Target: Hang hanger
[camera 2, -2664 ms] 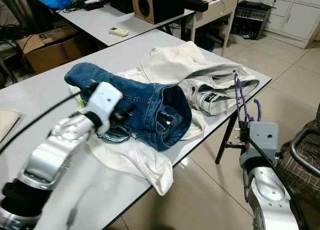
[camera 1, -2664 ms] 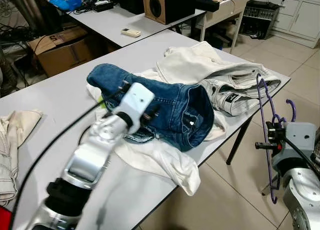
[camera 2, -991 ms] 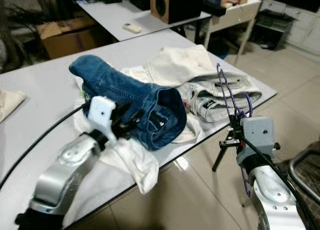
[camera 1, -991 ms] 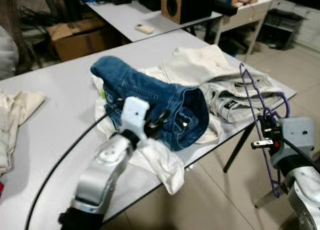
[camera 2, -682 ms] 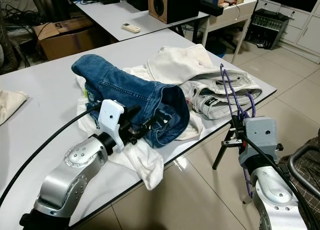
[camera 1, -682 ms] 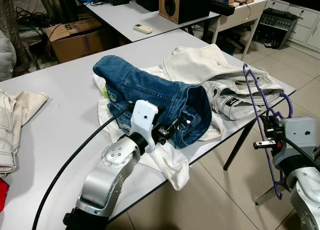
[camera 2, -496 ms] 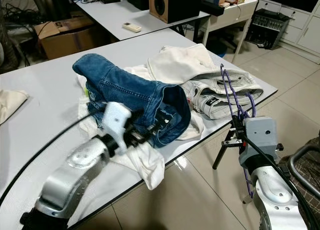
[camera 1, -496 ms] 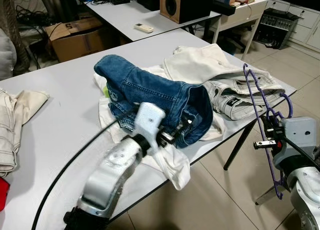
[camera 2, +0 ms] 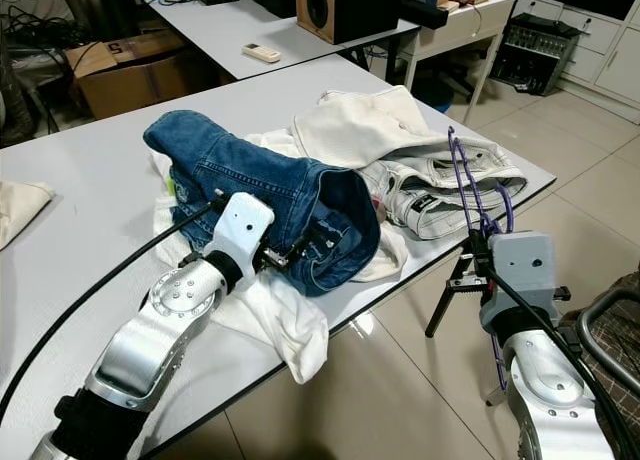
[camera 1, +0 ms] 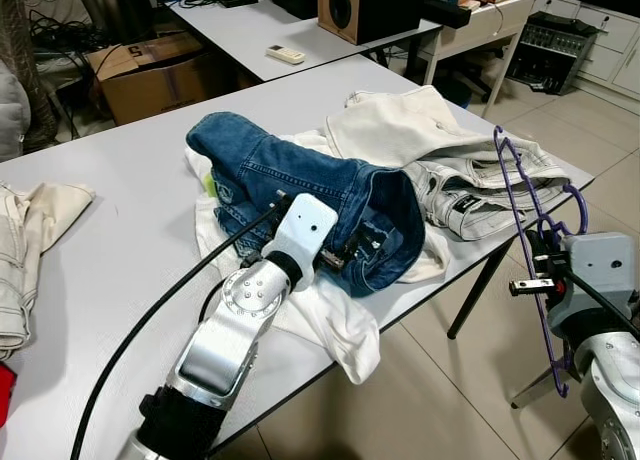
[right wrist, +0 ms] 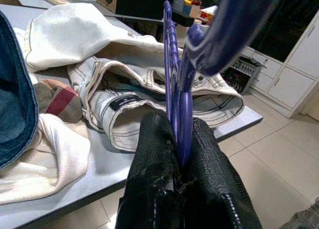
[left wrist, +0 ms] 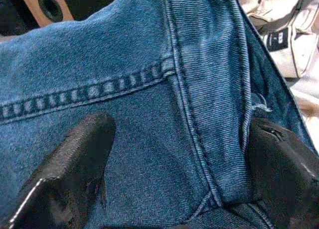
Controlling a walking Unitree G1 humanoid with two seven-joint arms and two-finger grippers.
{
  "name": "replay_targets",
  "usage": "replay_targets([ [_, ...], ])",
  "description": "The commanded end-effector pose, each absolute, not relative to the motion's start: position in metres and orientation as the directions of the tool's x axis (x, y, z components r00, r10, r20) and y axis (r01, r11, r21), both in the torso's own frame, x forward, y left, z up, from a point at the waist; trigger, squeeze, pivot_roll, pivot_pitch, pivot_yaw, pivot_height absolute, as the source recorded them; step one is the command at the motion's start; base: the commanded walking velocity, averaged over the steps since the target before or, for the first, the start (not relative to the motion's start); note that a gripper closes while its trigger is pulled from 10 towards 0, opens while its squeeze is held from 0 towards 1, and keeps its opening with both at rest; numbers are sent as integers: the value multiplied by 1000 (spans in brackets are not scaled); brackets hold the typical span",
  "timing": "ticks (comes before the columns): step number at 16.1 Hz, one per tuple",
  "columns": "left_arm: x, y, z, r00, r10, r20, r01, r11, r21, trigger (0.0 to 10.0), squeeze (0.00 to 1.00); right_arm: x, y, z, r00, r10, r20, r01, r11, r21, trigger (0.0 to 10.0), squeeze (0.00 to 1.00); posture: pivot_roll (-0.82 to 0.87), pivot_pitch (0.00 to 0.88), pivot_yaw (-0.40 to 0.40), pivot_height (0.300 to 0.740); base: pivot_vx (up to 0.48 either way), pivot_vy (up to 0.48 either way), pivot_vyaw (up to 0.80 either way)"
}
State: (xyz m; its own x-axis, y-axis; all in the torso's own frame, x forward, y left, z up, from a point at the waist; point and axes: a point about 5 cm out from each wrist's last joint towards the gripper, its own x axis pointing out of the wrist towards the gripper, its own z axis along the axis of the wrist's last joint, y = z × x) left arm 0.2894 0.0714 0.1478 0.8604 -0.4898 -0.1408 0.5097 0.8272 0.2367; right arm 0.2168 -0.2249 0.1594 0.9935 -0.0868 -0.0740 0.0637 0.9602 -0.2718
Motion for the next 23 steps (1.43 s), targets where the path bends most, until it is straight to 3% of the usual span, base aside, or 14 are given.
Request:
replay_targets([
  [1, 293, 80, 145, 886, -438, -152, 463, 854, 238, 2235, 0, 219, -225, 159, 992, -92, -81, 67, 958, -277, 10000, 0, -225, 2, 23, 740, 0, 0, 0],
  [2, 294, 82, 144, 891, -427, -154, 453, 857, 247, 0, 0, 219, -224, 158, 993, -89, -81, 64, 959, -275, 10000, 0, -224, 1, 24, 740, 0, 0, 0],
  [20, 295, 91, 144, 887, -445, -127, 462, 859, 218, 0, 0, 222, -214, 167, 999, -54, -5, 52, 975, -214, 10000, 0, -220, 13, 41, 740, 0, 0, 0],
  [23, 299, 100, 164, 881, -473, -6, 471, 874, 120, 0, 0, 222, -213, 166, 999, -50, -2, 49, 976, -214, 10000, 0, -218, 13, 45, 740, 0, 0, 0],
])
